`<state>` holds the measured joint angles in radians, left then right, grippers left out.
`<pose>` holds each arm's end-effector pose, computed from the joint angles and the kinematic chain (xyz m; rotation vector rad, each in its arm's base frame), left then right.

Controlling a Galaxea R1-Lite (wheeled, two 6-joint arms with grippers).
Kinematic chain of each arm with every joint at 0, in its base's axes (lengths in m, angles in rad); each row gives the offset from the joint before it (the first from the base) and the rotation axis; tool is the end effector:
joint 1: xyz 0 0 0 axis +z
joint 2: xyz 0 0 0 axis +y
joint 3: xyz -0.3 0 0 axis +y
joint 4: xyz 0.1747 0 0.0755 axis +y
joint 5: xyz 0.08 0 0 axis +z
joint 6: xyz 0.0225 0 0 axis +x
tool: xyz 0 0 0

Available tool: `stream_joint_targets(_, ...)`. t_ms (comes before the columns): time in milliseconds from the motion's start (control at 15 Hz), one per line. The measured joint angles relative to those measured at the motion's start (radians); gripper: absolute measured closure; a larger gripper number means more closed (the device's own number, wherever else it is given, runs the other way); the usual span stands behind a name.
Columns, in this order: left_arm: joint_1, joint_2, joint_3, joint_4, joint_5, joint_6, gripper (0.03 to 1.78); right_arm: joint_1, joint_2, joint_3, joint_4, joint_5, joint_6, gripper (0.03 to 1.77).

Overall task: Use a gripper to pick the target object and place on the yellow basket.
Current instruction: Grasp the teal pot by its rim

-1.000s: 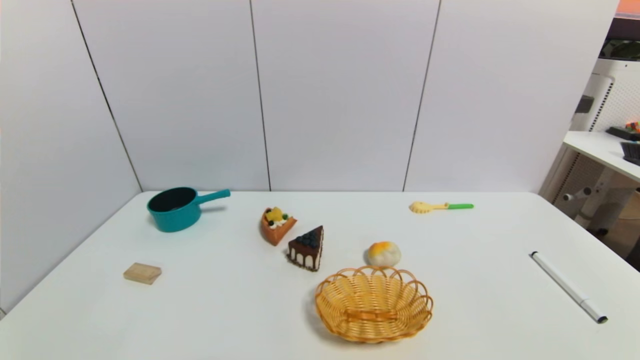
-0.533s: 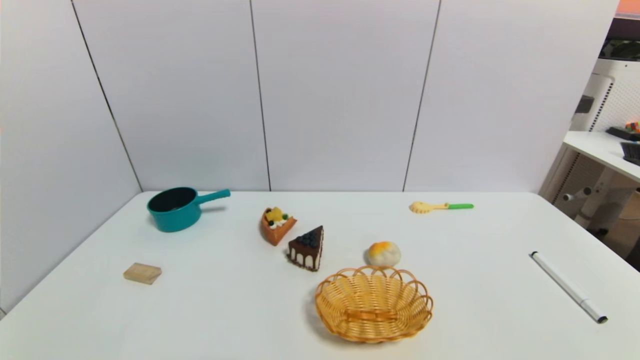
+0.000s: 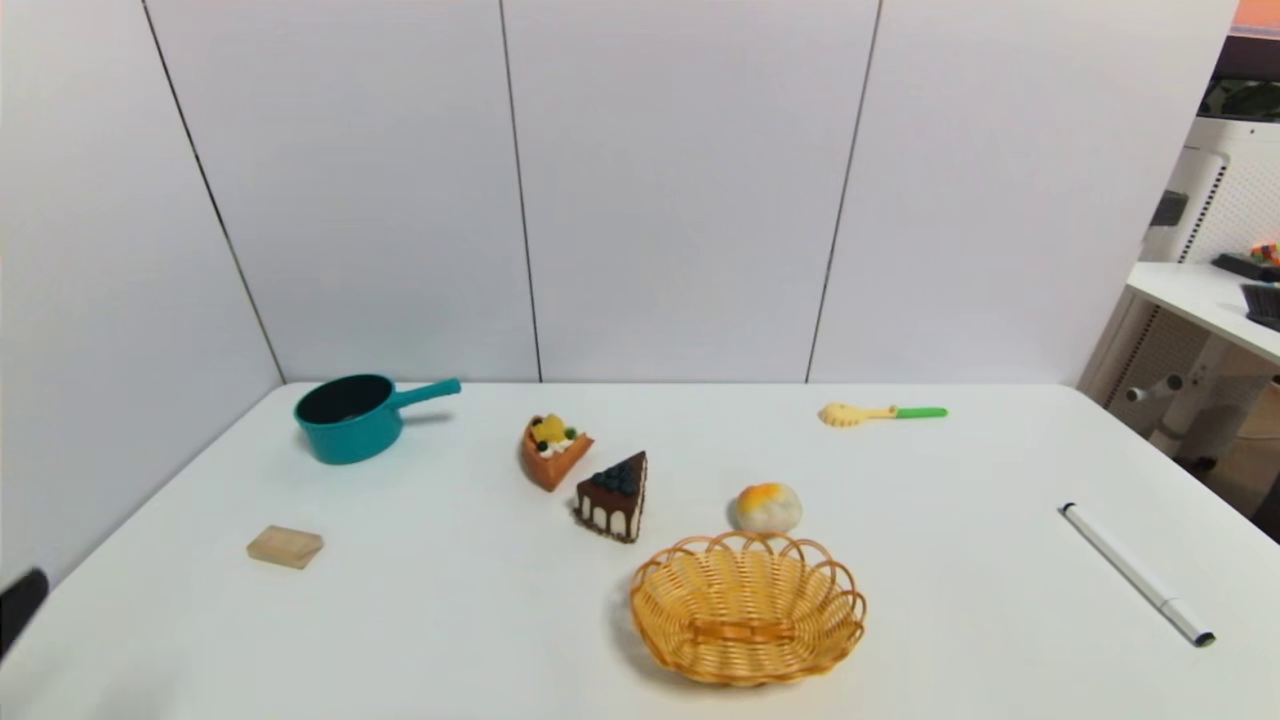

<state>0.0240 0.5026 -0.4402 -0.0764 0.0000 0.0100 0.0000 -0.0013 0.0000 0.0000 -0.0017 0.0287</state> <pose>0.0187 0.0004 0.2104 0.0102 -0.0139 0.0241 -0.0229 0.0000 0.0755 0.0287 -0.0013 -0.0017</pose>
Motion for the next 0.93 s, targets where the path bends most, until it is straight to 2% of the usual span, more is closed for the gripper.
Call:
stream_joint_targets(400, 0.034, 0.574, -0.644, -0.005, -0.003, 0.034, 0.12, 0.0, 0.0, 0.0, 0.0, 0.0, 0.0, 0.1)
stream_joint_targets(667, 0.04, 0.912, -0.971, 0.019, -0.02, 0.073, 0.12, 0.0, 0.0, 0.0, 0.0, 0.0, 0.0, 0.1)
stream_joint_targets(800, 0.042, 1.04, -1.106, 0.109, -0.079, 0.114, 0.12, 0.0, 0.0, 0.0, 0.0, 0.0, 0.0, 0.1)
stream_joint_targets(933, 0.046, 1.134, -1.223, 0.289, -0.162, 0.162, 0.12, 0.0, 0.0, 0.0, 0.0, 0.0, 0.0, 0.1)
